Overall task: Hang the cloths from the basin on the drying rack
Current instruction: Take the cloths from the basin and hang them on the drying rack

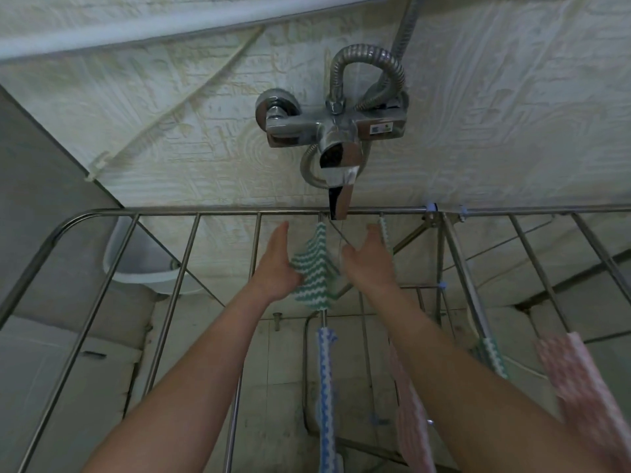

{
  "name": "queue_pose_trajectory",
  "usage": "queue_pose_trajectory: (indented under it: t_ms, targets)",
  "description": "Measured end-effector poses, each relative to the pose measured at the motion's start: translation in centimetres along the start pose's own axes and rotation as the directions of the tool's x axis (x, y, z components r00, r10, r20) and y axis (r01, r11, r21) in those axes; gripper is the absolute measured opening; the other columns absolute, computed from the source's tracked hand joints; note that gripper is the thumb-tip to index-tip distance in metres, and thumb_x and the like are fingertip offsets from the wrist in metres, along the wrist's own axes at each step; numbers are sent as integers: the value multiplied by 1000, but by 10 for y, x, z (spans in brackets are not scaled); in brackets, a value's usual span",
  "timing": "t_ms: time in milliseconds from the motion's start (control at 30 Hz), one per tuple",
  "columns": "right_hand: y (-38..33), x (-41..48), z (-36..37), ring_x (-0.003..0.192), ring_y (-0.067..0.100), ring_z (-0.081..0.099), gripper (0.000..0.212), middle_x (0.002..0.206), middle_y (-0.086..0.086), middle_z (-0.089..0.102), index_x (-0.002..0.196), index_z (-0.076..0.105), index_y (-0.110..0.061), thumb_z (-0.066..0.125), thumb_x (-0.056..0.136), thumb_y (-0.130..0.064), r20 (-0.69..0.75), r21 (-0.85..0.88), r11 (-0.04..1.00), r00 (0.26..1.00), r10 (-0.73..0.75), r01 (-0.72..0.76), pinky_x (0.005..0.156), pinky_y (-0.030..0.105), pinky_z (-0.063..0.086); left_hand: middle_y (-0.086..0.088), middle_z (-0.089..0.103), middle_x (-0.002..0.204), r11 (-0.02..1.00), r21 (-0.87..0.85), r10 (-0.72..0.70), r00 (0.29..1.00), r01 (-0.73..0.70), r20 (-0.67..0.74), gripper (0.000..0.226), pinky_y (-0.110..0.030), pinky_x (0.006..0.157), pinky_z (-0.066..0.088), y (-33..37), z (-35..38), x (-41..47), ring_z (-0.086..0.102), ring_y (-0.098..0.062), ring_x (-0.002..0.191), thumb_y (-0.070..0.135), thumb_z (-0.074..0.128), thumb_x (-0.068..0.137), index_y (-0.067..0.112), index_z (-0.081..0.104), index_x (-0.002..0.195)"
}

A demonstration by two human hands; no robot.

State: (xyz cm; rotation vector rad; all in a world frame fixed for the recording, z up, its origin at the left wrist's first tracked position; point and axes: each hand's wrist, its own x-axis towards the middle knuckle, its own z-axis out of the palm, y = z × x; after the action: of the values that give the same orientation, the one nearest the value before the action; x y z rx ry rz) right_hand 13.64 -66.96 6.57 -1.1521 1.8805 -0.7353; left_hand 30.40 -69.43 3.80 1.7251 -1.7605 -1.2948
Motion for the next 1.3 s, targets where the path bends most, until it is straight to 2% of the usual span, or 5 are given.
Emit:
queue_pose_trajectory:
  t_ms: [100,233,533,833,1300]
  targets:
    - [7,-7,9,122,24,51,47,137,11,52,139,45,-8,51,96,-25,120,-133,989,991,-51,67,97,23,37,-7,12,159,969,247,42,993,-14,-110,88,-31,115,21,0,8,-5,20,-25,143,3,64,80,20,14,151]
    - [11,-18,20,92,20,65,24,110,11,69,112,67,-9,60,90,-18,148,-47,996,987,-64,72,83,30,53,5,50,129,988,35,151,979,-148,-134,42,-14,77,47,17,17,-29,59,-12,94,13,62,88,22,55,128]
    - [24,-32,-27,111,31,51,40,119,15,55,133,54,-15,50,93,-12,-81,-418,875,949,-303,244,88,35,46,-18,52,130,991,-116,71,997,-67,29,62,-10,62,48,20,24,-36,60,-16,76,1,65,84,22,43,139]
    - [66,-41,-40,83,33,62,15,94,19,63,90,64,-3,52,87,-11,-94,-501,865,993,-66,10,66,33,46,-3,6,160,932,299,185,978,-205,93,81,-22,109,23,34,35,-24,25,-21,141,13,62,85,12,14,151]
    - [71,-57,-53,108,36,53,56,121,18,49,146,30,-13,50,95,-23,4,-472,874,992,-126,113,82,36,44,-4,-5,160,949,301,59,990,-96,131,99,-15,99,20,42,40,-9,18,-20,144,6,64,78,12,-2,151]
